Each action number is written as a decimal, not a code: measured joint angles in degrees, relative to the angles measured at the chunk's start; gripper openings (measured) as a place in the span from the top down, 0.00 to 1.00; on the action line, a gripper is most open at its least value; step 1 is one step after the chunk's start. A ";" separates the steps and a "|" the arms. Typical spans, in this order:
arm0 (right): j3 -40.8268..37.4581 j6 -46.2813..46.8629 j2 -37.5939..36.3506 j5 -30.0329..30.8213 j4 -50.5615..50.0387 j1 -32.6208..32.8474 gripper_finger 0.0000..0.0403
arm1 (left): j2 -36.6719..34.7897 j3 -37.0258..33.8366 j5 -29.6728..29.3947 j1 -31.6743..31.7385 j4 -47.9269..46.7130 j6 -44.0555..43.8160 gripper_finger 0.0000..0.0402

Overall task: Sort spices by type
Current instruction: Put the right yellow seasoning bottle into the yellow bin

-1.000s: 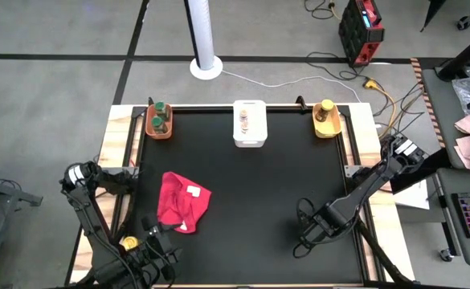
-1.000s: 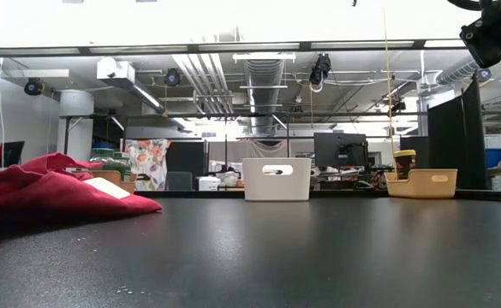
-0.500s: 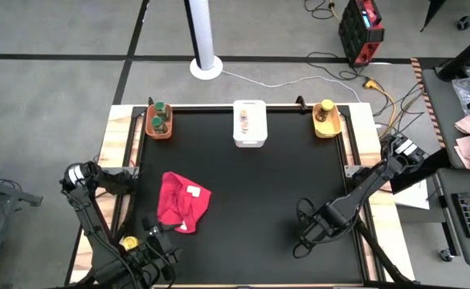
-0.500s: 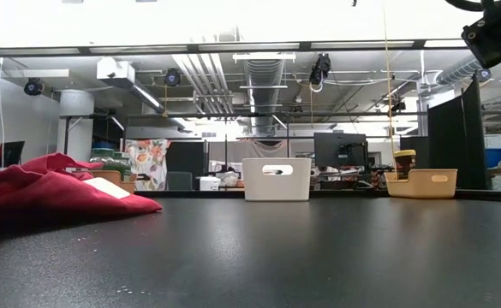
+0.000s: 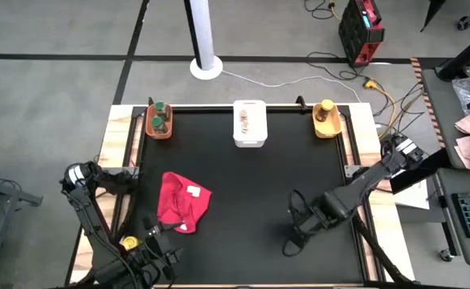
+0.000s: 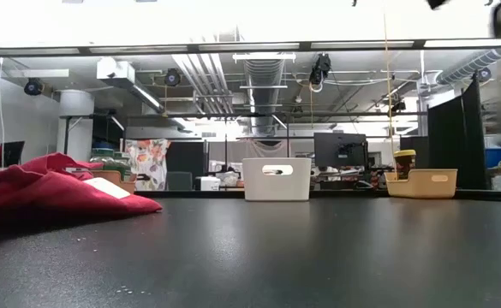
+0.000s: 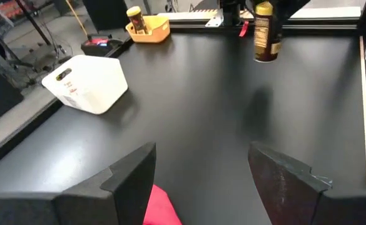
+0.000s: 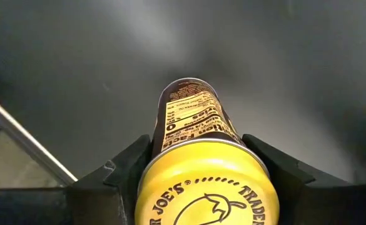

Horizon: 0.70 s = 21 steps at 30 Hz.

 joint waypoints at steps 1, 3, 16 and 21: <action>1.35 -1.97 0.12 0.46 -0.18 -1.25 0.48 | 0.00 0.00 -0.03 0.02 0.03 0.30 0.41; 4.15 -5.84 0.46 1.23 -1.26 -4.15 0.48 | 0.00 0.00 -0.04 0.10 0.02 0.67 0.41; 19.48 -30.76 2.19 5.57 -16.69 -28.82 0.48 | 0.00 -0.02 -0.09 0.14 0.10 1.90 0.41; 20.77 -37.80 1.85 5.49 -19.99 -38.08 0.48 | 0.00 -0.02 -0.09 0.14 0.20 2.53 0.41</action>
